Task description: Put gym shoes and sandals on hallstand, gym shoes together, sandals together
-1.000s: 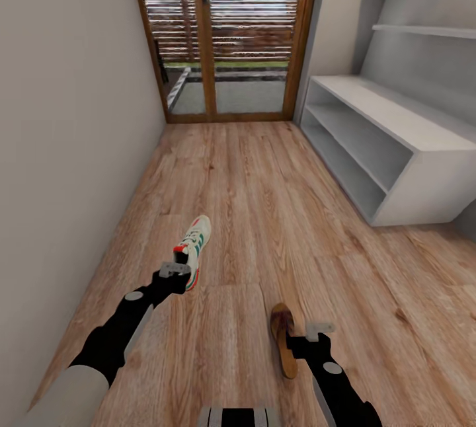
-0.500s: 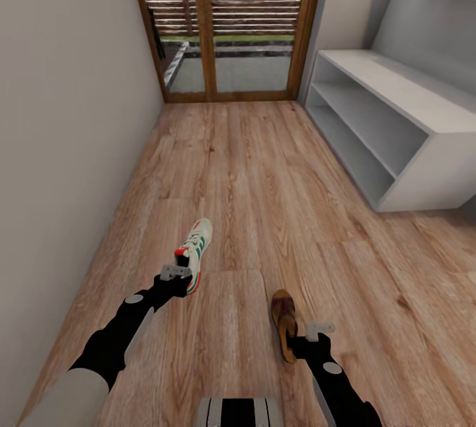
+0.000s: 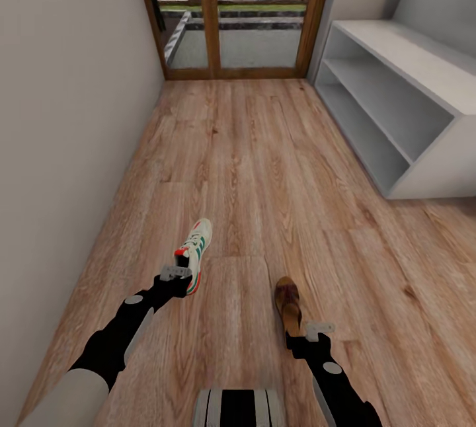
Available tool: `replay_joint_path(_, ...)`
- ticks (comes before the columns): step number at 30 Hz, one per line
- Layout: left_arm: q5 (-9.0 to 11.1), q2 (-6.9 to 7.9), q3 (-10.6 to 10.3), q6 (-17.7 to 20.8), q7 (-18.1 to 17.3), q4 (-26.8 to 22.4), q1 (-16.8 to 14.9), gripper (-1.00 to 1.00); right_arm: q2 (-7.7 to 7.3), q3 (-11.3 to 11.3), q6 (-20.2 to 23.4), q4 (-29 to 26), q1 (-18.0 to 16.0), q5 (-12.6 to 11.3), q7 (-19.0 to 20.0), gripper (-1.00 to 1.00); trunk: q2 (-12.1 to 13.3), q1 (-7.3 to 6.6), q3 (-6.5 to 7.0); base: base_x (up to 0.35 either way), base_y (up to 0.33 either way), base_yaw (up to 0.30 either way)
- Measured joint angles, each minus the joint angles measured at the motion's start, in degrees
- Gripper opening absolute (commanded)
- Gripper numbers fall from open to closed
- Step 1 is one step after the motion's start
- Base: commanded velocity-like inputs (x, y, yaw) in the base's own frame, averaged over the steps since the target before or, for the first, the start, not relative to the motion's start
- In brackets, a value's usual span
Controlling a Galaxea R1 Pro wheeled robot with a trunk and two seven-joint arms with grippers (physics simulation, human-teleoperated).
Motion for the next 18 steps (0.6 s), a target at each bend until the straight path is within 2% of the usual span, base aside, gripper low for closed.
replay_joint_path(15,0.2,0.0,-0.2,-0.1,0.0,0.0,0.0,-1.0,0.0,0.0,0.0,0.0,0.0,0.0,0.0,1.0,-0.2,0.39,-4.69,0.0,0.0,0.073)
replay_joint_path(18,0.2,0.0,-0.2,0.0,0.0,0.0,0.0,-1.0,0.0,0.0,0.0,0.0,0.0,0.0,0.0,1.0,-0.2,0.38,-4.96,0.0,0.0,0.06)
